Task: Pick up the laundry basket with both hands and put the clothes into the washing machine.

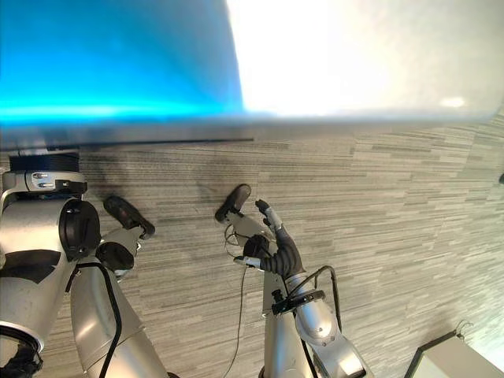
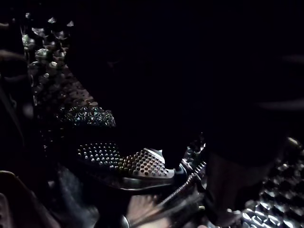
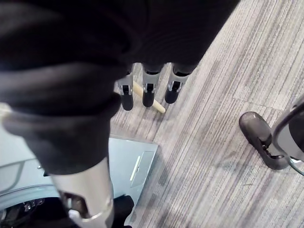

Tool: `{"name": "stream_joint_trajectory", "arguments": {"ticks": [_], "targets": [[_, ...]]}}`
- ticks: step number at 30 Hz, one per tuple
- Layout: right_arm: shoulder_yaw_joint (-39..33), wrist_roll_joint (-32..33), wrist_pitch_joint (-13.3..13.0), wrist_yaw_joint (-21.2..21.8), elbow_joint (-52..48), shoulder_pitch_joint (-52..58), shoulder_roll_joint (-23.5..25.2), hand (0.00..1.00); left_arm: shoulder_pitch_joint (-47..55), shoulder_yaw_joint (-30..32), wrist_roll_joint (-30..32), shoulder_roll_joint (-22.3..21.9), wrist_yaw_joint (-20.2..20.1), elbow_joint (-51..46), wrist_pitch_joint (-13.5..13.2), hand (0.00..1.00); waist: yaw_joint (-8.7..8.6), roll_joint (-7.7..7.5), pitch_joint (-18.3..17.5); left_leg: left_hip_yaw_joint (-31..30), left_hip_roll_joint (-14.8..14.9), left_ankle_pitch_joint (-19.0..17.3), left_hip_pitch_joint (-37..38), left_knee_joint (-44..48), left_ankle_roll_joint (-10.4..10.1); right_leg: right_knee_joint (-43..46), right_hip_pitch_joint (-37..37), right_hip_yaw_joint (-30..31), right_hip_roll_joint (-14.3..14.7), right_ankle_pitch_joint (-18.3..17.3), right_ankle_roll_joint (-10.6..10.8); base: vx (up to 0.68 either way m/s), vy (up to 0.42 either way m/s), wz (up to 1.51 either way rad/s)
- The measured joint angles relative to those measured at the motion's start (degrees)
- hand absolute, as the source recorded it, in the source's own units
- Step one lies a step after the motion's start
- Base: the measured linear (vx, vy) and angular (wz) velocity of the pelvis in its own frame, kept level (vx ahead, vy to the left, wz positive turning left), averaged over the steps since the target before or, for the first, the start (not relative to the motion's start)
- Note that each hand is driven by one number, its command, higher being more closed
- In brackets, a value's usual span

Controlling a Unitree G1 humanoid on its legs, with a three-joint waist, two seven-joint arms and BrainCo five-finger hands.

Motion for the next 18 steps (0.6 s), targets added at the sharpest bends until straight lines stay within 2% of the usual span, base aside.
{"name": "stream_joint_trajectory", "arguments": {"ticks": [5,7,16,18], "targets": [[0.1,-0.1,0.0,1.3,-1.7,2.3,-1.4,0.0,2.5,6.5,-0.8,-0.3,-0.6,3.3,1.4,0.0,0.38,-1.0,0.8,-0.1,-0.1,0.5,1.5,-0.9,-0.7,-0.1,1.3,-0.6,0.1,0.0,0.0,0.06,-0.01,0.04],[0.1,-0.1,0.0,1.8,-2.2,2.7,-3.2,0.0,3.3,7.2,-1.0,-0.3,-0.7,4.1,3.0,0.0,0.54,-1.12,0.9,-0.4,-0.1,0.5,1.5,-1.0,-0.8,-0.1,1.4,-0.6,0.3,0.0,-0.1,0.06,-0.014,0.01],[0.1,-0.2,-0.8,2.3,-4.0,5.8,-4.3,0.0,5.4,3.2,-0.3,3.0,-7.3,9.6,10.4,0.0,0.79,-1.27,1.0,-1.0,-0.3,0.8,1.6,-1.6,-1.0,-0.7,2.0,-1.1,0.7,0.0,-0.1,0.06,-0.002,0.0],[0.1,-0.3,-1.0,3.0,-3.8,6.7,-4.3,0.0,6.7,2.8,2.9,3.8,-8.5,9.7,12.3,0.0,0.82,-1.26,1.0,-1.1,-0.4,0.9,1.7,-1.6,-1.0,-0.6,2.1,-1.2,0.7,0.0,-0.1,0.06,0.002,0.02]]}}
